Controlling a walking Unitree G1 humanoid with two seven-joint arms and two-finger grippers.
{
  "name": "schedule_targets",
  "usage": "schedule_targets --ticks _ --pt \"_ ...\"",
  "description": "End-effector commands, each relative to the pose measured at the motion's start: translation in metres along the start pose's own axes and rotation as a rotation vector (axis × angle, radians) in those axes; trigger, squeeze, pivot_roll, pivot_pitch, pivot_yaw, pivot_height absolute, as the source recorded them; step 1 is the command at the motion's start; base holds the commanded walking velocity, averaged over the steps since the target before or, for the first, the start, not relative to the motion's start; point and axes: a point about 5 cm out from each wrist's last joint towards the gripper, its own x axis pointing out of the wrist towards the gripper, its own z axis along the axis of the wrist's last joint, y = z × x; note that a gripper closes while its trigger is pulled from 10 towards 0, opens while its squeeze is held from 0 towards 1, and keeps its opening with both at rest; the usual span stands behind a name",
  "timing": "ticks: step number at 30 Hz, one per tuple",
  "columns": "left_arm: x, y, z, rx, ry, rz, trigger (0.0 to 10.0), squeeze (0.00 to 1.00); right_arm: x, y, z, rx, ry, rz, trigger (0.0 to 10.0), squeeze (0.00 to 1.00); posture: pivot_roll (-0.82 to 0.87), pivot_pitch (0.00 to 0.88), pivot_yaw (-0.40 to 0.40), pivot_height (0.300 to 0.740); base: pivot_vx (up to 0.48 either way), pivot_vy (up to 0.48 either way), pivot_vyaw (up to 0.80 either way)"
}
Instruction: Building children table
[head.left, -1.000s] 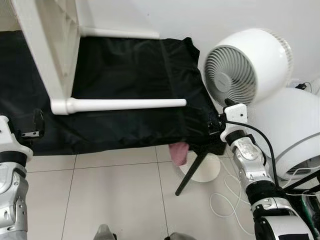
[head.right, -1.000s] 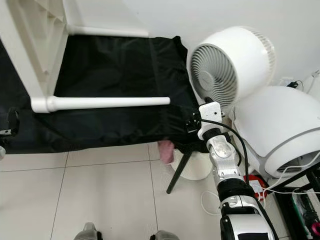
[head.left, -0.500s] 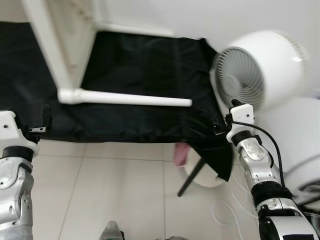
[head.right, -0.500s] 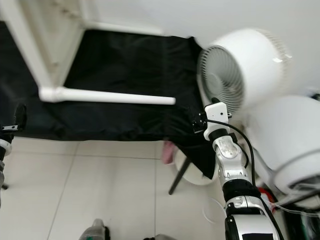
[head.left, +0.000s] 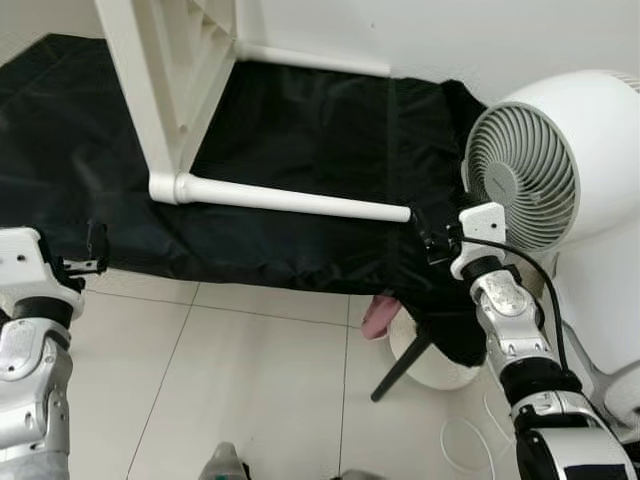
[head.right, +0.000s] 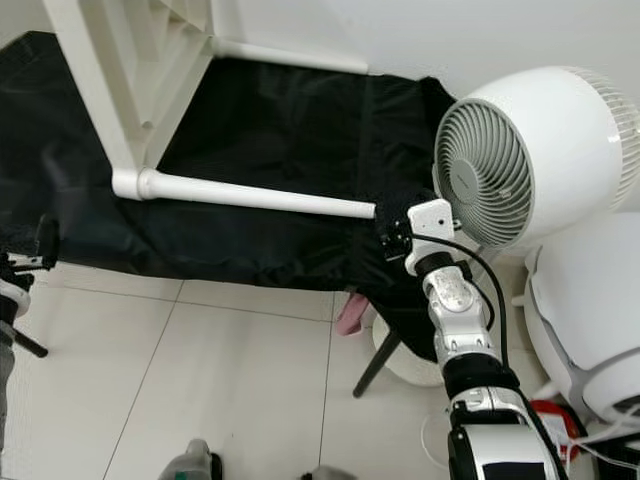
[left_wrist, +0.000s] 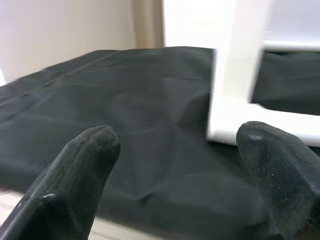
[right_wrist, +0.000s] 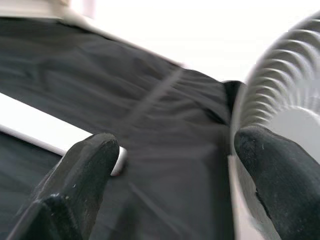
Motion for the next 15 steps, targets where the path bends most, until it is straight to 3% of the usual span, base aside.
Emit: schedule_targets --ticks 1,8,15 --pt "-0.0017 -0.0028 -0.0046 0.010 0.009 -0.016 10.0 0.00 -0.0028 0.0032 -0.0043 0.007 0.017 0.011 10.0 0.00 -0.01 0.082 -0.052 0.740 0.000 0.000 0.00" --pt "0.0004 -0.0050 -0.0037 0.007 0.002 -0.021 10.0 0.00 -0.0066 0.0086 -0.0046 0.041 0.006 0.042 10.0 0.00 -0.02 0.070 -0.043 0.740 0.000 0.000 0.00" --pt "-0.0018 -0.0100 -0.0008 -0.009 -0.009 -0.058 10.0 0.00 -0.0102 0.0039 -0.0055 0.051 0.002 0.019 10.0 0.00 -0.02 0.065 -0.042 0.740 0.070 0.000 0.00"
